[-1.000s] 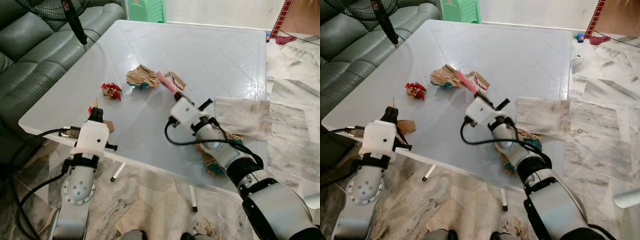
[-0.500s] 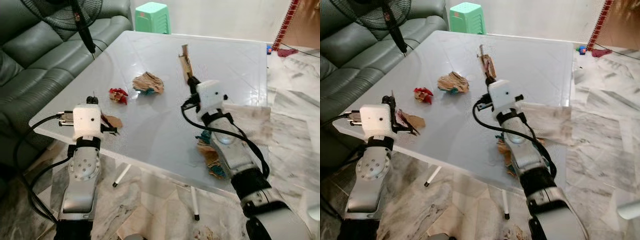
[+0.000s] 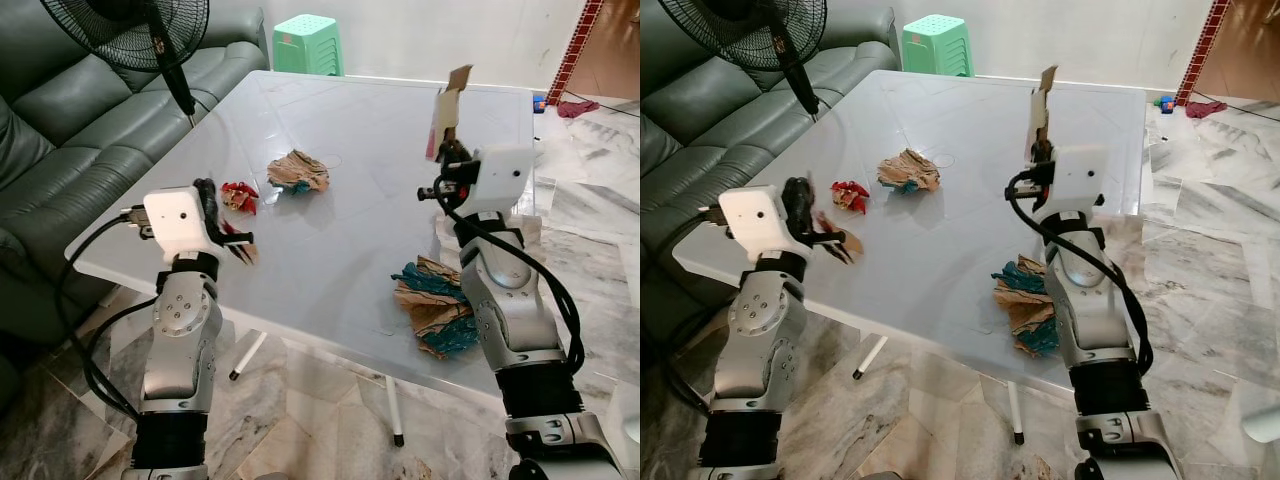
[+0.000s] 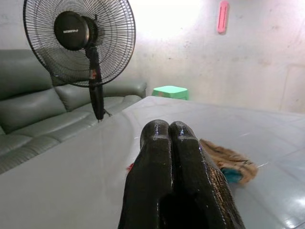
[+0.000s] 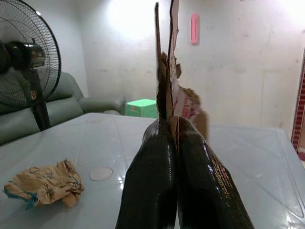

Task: Picking trash to rubbish bin

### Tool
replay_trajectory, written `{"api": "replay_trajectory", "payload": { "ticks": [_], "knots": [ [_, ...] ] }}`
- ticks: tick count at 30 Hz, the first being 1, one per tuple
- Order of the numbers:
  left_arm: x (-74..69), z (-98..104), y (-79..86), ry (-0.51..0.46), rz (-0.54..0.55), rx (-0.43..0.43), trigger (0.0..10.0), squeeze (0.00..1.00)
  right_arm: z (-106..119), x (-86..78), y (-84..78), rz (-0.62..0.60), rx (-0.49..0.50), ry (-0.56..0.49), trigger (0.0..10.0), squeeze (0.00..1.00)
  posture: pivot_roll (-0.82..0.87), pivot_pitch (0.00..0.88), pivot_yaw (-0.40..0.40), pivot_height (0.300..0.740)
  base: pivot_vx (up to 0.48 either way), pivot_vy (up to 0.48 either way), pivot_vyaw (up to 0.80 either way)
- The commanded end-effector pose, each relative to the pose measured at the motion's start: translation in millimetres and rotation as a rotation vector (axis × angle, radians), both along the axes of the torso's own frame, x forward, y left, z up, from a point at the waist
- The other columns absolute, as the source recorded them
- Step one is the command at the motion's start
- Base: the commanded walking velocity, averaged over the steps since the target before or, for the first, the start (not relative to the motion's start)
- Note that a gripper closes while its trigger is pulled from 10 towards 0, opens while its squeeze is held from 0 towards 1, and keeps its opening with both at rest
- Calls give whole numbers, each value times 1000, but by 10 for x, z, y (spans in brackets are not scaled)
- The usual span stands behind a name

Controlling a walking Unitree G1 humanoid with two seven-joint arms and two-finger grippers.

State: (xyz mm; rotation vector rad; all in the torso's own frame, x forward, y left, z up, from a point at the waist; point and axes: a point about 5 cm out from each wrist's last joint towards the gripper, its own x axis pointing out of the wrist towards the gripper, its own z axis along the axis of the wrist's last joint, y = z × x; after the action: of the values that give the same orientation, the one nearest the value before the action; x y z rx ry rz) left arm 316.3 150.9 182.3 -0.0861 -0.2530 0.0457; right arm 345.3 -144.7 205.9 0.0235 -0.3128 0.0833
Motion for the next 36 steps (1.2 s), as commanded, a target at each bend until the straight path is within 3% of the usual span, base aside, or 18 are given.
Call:
{"api": "replay_trajectory", "payload": {
  "ticks": [1,14,18,20,36],
  "knots": [
    [4,69,-5,-15,-11,-8,10000,0,46,0,8,1,25,-4,10000,0,-30,0,57,740,0,0,0],
    [59,179,100,-24,9,-21,10000,0,86,-66,39,18,34,39,10000,0,-32,0,55,740,0,103,0],
    [64,166,105,-18,10,-20,10000,0,105,-72,46,18,14,34,10000,0,-33,0,53,740,0,365,0],
    [60,135,114,-6,11,-22,10000,0,183,-116,150,56,-94,-32,10000,0,-33,0,53,740,0,398,0],
    [69,102,94,18,-1,-32,10000,0,177,-127,138,51,-94,-10,10000,0,-44,0,47,740,0,434,0]
  ]
}}
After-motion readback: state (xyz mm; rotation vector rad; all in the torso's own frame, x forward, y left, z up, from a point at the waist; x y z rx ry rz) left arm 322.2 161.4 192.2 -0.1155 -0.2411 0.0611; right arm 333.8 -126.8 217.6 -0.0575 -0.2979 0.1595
